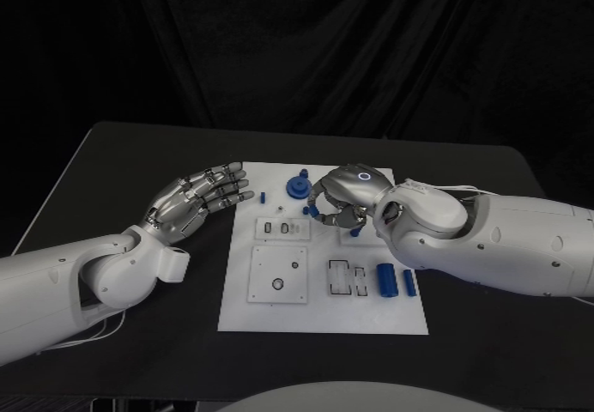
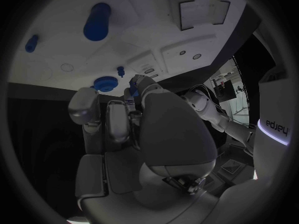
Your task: Assemble the parts on the task board
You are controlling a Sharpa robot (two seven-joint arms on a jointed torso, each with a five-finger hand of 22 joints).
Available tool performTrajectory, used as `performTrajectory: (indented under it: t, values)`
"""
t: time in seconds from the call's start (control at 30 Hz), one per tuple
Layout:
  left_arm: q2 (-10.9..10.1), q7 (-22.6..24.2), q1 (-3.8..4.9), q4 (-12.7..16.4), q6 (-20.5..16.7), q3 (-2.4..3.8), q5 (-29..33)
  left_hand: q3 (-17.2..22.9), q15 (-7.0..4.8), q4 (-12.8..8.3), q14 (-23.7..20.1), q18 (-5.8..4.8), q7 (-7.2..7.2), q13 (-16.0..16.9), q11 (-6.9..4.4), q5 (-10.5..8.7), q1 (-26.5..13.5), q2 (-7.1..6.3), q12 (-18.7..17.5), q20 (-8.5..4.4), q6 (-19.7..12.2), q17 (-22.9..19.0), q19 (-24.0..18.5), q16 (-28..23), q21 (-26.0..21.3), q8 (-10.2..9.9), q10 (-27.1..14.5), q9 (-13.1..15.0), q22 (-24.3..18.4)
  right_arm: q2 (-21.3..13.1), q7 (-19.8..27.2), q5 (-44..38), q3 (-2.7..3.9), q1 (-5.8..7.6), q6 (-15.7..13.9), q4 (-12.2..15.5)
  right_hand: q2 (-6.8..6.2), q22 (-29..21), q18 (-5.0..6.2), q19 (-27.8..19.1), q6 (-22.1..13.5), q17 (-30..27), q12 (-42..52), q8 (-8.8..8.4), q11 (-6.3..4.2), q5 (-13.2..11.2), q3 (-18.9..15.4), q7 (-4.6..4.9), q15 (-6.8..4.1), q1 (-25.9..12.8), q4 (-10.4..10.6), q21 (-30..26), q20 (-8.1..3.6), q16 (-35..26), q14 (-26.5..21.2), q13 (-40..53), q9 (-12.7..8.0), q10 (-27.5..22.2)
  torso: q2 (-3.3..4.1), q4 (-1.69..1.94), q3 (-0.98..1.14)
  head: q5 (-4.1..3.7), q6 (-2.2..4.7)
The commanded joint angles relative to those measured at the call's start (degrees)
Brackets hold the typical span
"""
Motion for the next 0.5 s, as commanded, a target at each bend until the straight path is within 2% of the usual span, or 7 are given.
performTrajectory:
  t: [0.03, 0.1, 0.27, 0.37, 0.5]
  values:
    - [0.07, 2.26, -0.07, 0.15, 0.48, 0.04, -0.06, 0.48, 0.16, 0.01, -0.11, -0.94, 0.0, 0.02, 0.21, -0.25, -0.58, 0.14, 0.07, -0.06, -0.23, 0.03, -0.43, 0.38, -0.25, -0.23, -0.33, 0.0, -0.06, 1.03, -4.46, -2.74, 0.05, -0.35, 4.14, -0.45, -0.01, 3.07, 0.64, 0.43, 0.4, 0.42, 0.24, 0.17, 0.27, 0.27, -0.01, 0.03, 0.08, -0.31, -0.4, 0.19, -0.03, 0.19, 2.39, 6.27, 1.46, 1.37, -0.01, 0.05, 0.01, 0.04, -0.25]
    - [0.07, 2.22, -0.07, 0.16, 0.48, 0.04, -0.06, 0.48, 0.16, 0.01, -0.11, -0.94, 0.0, 0.02, 0.21, -0.25, -0.58, 0.14, 0.07, -0.06, -0.23, 0.03, -0.43, 0.38, -0.25, -0.23, -0.33, 0.0, -0.06, 1.5, -4.98, -2.8, 0.05, -0.44, 4.72, -0.62, -0.08, 3.13, 0.62, 0.49, 0.27, 0.53, 0.31, 0.16, 0.36, 0.4, 0.03, 0.1, 0.12, -0.45, -0.46, 0.27, -0.01, 0.34, 2.43, 6.4, 1.5, 1.44, 0.0, -0.02, -0.01, 0.11, -0.33]
    - [0.13, 2.15, -0.07, 0.14, 0.47, 0.04, -0.06, 0.48, 0.16, 0.01, -0.11, -0.94, 0.0, 0.02, 0.21, -0.25, -0.58, 0.14, 0.07, -0.06, -0.23, 0.03, -0.43, 0.38, -0.25, -0.23, -0.33, 0.0, -0.06, 2.71, -6.05, -2.89, 0.06, -0.6, 6.0, -1.19, -0.14, 3.2, 0.6, 0.55, 0.15, 0.73, 0.41, 0.16, 0.44, 0.51, 0.07, 0.17, 0.17, -0.59, -0.51, 0.38, 0.02, 0.59, 2.5, 6.63, 1.53, 1.55, 0.05, 0.01, 0.03, 0.0, -0.44]
    - [0.21, 2.09, -0.08, 0.11, 0.51, 0.04, -0.06, 0.58, 0.17, -0.01, -0.1, -0.95, 0.01, 0.04, 0.22, -0.25, -0.63, 0.16, 0.15, -0.07, -0.17, 0.03, -0.44, 0.42, -0.25, -0.21, -0.3, 0.01, -0.06, 3.28, -6.28, -2.91, 0.06, -0.68, 6.35, -1.57, -0.15, 3.23, 0.59, 0.58, 0.07, 0.84, 0.5, 0.16, 0.49, 0.56, 0.11, 0.21, 0.21, -0.68, -0.54, 0.4, 0.04, 0.74, 2.54, 6.83, 1.55, 1.66, 0.08, 0.06, -0.02, -0.14, -0.41]
    - [0.33, 2.02, -0.08, 0.05, 0.58, 0.04, -0.06, 0.61, 0.17, -0.01, -0.11, -0.95, 0.01, 0.04, 0.22, -0.25, -0.64, 0.17, 0.16, -0.07, -0.18, 0.03, -0.45, 0.41, -0.25, -0.21, -0.3, 0.01, -0.07, 3.86, -6.41, -2.92, 0.06, -0.86, 6.56, -2.0, -0.17, 3.29, 0.58, 0.64, -0.06, 0.91, 0.57, 0.15, 0.56, 0.6, 0.17, 0.28, 0.27, -0.85, -0.58, 0.46, 0.08, 0.85, 2.58, 6.97, 1.58, 1.73, 0.07, -0.06, -0.01, -0.07, -0.42]
